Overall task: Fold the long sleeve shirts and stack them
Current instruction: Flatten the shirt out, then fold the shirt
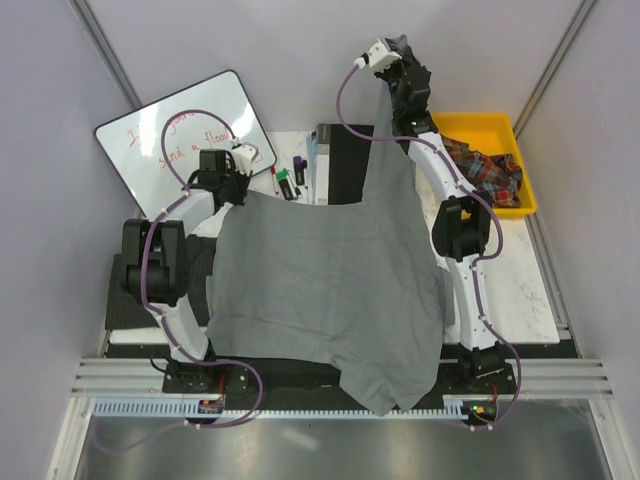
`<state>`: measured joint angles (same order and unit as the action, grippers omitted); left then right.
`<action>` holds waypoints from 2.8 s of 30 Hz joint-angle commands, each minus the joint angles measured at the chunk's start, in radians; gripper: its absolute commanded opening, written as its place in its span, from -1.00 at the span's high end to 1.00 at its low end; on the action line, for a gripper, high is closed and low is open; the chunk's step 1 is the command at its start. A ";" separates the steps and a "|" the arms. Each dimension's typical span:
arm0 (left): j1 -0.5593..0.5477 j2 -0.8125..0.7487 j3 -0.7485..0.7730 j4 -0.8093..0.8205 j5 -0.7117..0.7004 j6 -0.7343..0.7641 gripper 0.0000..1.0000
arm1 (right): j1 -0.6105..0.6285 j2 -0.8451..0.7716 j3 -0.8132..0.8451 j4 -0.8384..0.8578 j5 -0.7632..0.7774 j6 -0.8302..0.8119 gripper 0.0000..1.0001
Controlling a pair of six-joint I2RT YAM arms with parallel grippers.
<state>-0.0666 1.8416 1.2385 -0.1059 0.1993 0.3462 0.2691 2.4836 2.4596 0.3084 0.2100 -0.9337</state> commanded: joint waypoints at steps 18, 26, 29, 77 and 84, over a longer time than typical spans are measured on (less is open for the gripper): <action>0.037 -0.078 -0.001 -0.201 0.235 0.340 0.75 | 0.025 -0.810 -0.709 -0.634 -0.185 0.277 1.00; 0.111 -0.168 -0.037 -0.270 0.367 0.430 0.97 | 0.035 -0.998 -0.720 -0.960 -0.408 0.412 1.00; 0.131 -0.232 -0.074 -0.297 0.429 0.494 0.96 | 0.048 -1.092 -0.761 -1.023 -0.435 0.444 1.00; 0.179 -0.671 -0.372 -0.584 0.573 0.808 0.15 | 0.053 -1.594 -0.915 -1.599 -0.884 0.372 1.00; 0.175 -0.821 -0.281 -0.595 0.868 0.459 -0.47 | 0.055 -1.422 -0.970 -1.384 -0.955 0.393 0.95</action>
<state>0.1101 1.1282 0.8825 -0.6830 0.8547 1.0405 0.3187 0.9749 1.5112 -1.2453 -0.6857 -0.5339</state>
